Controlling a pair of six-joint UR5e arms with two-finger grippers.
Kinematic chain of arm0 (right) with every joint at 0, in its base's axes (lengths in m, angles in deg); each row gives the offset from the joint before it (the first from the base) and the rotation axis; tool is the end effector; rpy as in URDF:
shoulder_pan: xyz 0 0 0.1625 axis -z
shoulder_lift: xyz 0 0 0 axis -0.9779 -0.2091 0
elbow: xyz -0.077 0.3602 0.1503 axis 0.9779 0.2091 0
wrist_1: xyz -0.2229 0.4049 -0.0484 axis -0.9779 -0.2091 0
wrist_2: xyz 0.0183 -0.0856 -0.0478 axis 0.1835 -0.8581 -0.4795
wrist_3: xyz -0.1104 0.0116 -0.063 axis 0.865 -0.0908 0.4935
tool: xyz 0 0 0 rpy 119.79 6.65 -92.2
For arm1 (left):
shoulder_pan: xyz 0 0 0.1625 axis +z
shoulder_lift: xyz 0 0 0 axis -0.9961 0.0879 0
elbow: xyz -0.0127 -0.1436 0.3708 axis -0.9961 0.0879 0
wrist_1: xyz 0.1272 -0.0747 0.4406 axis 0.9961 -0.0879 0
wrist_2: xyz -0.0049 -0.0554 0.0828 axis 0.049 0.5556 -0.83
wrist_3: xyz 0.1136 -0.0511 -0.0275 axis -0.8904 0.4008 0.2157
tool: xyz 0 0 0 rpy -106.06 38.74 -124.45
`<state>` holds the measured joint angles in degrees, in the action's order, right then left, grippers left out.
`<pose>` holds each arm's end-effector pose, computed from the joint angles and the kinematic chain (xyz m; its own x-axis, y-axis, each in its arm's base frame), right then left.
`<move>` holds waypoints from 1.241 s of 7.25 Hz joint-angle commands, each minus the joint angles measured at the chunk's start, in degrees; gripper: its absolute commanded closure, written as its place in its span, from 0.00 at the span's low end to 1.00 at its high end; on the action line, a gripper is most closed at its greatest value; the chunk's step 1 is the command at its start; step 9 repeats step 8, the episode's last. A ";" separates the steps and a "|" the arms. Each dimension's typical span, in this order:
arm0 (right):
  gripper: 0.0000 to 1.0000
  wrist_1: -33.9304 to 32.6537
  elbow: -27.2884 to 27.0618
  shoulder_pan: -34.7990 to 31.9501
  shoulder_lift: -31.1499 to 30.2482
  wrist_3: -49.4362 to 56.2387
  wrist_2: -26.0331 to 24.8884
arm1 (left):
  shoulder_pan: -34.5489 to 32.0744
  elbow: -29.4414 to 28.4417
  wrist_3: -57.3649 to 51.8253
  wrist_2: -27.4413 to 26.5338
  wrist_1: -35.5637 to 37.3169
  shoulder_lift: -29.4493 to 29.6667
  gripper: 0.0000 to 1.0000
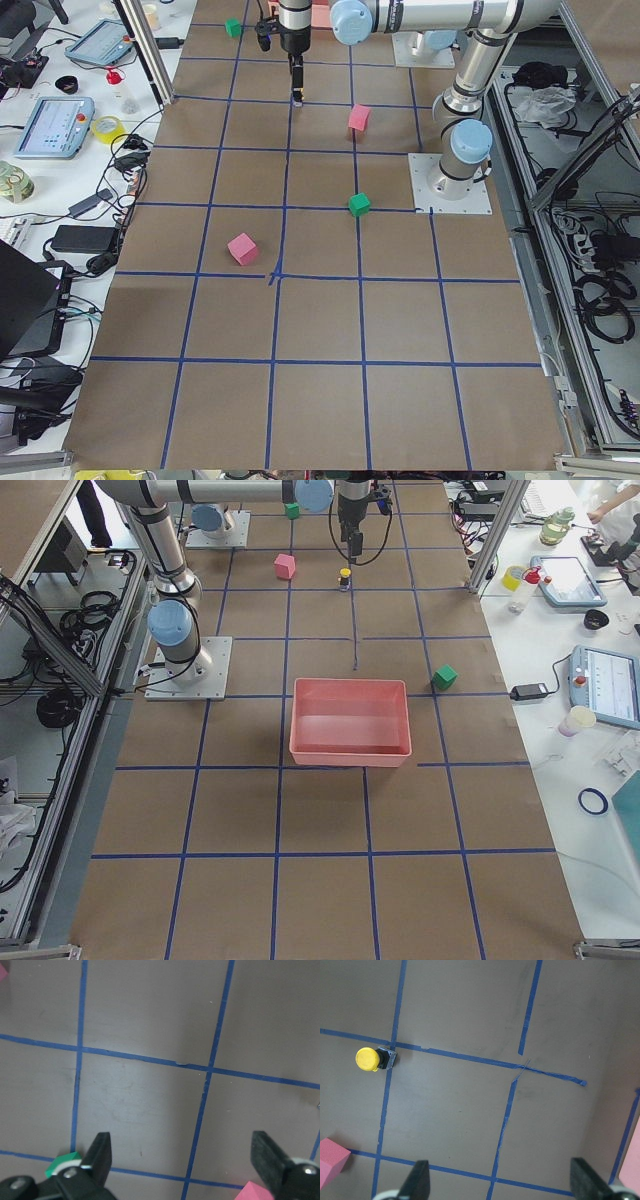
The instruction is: Align button upright
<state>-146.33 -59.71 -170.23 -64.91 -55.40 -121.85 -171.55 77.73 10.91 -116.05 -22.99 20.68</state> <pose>0.1612 -0.5593 0.4245 -0.9805 -0.1925 -0.0404 -0.1922 0.9813 -0.0095 -0.0932 -0.5529 0.4355 -0.9923 -0.1111 -0.0552 -0.1086 0.9930 -0.0464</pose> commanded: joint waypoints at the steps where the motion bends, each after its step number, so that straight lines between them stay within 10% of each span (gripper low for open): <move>1: 0.00 0.00 -0.01 0.01 0.00 0.00 0.00 | -4.10 0.52 0.41 0.04 -0.37 -0.06 0.00; 9: 0.00 0.00 -0.01 0.01 0.09 0.00 0.00 | -4.99 1.48 0.15 4.62 -0.81 -1.37 0.00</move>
